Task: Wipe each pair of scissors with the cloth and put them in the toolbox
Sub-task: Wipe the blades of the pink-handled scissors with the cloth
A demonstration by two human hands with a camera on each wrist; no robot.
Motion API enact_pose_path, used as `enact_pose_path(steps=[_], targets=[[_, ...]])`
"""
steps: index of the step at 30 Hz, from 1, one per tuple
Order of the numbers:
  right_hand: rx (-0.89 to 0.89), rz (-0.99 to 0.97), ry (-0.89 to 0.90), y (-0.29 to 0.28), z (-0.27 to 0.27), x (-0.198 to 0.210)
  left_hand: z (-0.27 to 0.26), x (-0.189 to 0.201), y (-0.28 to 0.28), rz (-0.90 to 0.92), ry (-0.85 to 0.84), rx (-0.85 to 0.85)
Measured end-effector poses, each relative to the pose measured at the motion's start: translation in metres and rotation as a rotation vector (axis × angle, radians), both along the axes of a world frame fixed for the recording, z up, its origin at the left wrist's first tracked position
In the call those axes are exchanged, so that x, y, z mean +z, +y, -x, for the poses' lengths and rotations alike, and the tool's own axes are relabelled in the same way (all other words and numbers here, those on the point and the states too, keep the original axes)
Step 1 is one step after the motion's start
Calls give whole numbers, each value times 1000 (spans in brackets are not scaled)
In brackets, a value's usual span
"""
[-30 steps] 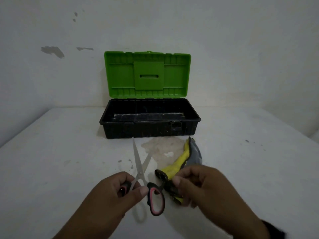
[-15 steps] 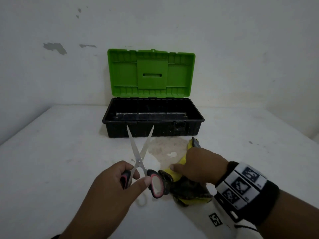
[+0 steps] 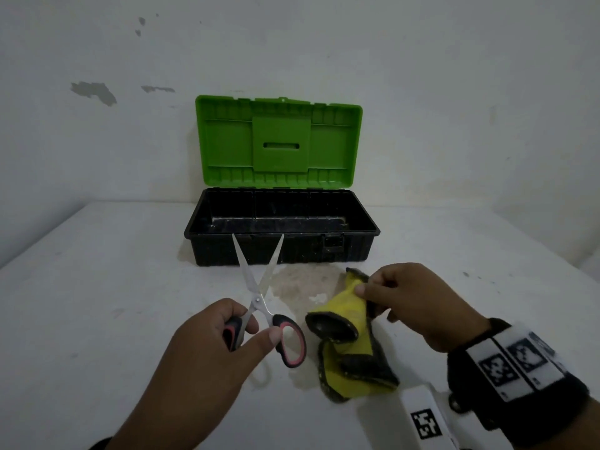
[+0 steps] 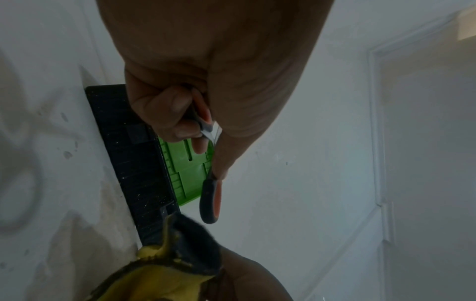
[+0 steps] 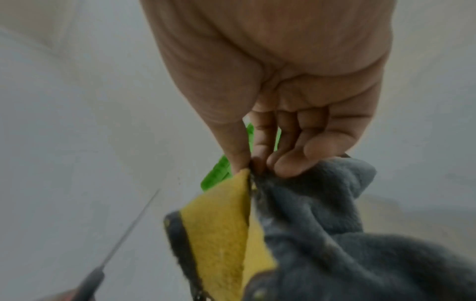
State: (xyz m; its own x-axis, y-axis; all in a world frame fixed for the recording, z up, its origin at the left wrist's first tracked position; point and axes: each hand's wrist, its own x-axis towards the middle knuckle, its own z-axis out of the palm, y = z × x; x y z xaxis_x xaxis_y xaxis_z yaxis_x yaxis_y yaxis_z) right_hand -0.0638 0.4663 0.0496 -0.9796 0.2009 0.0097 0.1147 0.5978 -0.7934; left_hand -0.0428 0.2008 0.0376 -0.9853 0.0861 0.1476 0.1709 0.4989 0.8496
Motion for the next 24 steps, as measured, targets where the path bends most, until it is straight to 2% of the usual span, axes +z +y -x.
enact_pose_path(steps=[5,8,12,16,20,24], targets=[[-82,-26,352,9,-22,5,5,2,5,26,11,-18],[-129,123,467,6,-33,6,8,8,11,47,18,-18],[36,450,481,-11,-40,13,9,15,15,78,54,-34],[79,387,518,-29,-40,15,8,22,20,80,80,-45],[137,334,470,-44,-36,9,8,23,23,90,78,-70],[126,415,443,-55,-31,5,8,23,23,111,87,-79]])
